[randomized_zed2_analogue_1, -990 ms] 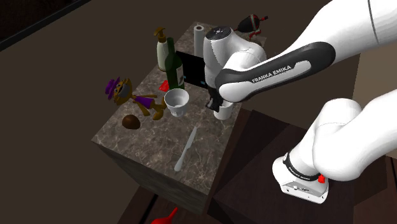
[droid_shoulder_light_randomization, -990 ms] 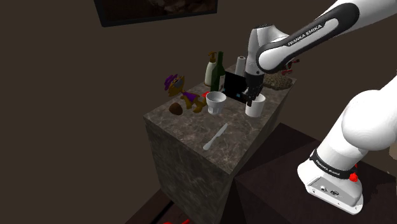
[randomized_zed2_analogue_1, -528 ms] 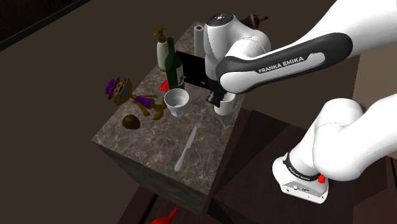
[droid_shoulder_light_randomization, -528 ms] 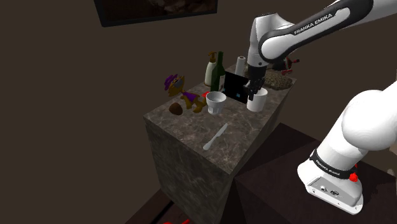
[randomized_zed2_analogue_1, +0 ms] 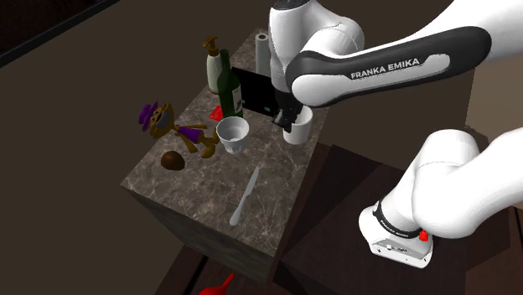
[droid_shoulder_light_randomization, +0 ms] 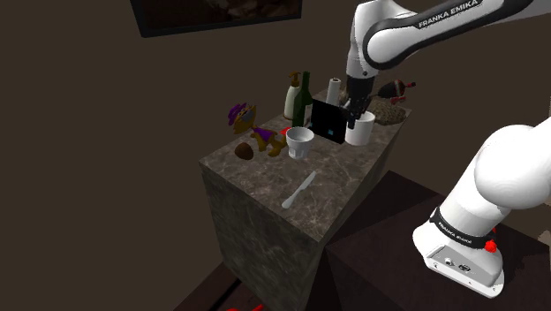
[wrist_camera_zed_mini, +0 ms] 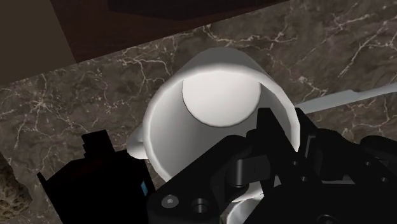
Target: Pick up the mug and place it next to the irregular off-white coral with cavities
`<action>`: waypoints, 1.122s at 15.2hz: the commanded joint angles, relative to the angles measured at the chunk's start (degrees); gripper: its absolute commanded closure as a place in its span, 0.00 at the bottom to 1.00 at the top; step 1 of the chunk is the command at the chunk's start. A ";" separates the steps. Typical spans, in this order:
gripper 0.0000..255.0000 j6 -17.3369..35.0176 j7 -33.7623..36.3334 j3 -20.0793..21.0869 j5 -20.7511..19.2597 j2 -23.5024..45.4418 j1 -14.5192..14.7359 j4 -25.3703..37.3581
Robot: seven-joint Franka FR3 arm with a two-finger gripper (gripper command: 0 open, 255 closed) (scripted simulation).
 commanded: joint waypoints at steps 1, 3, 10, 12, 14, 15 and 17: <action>1.00 -0.65 -1.48 -1.08 -0.62 0.13 -0.75 0.89; 1.00 -0.30 -4.28 -3.22 -1.79 1.20 -2.17 1.84; 1.00 1.02 -14.12 -10.50 -4.55 6.96 -6.36 7.28; 1.00 1.37 -16.99 -12.48 -4.83 9.11 -7.33 9.40; 1.00 1.67 -19.91 -14.41 -4.82 11.48 -8.22 11.76; 1.00 1.79 -21.40 -15.36 -4.71 12.73 -8.64 13.03; 1.00 1.99 -24.41 -17.17 -4.26 15.39 -9.47 15.75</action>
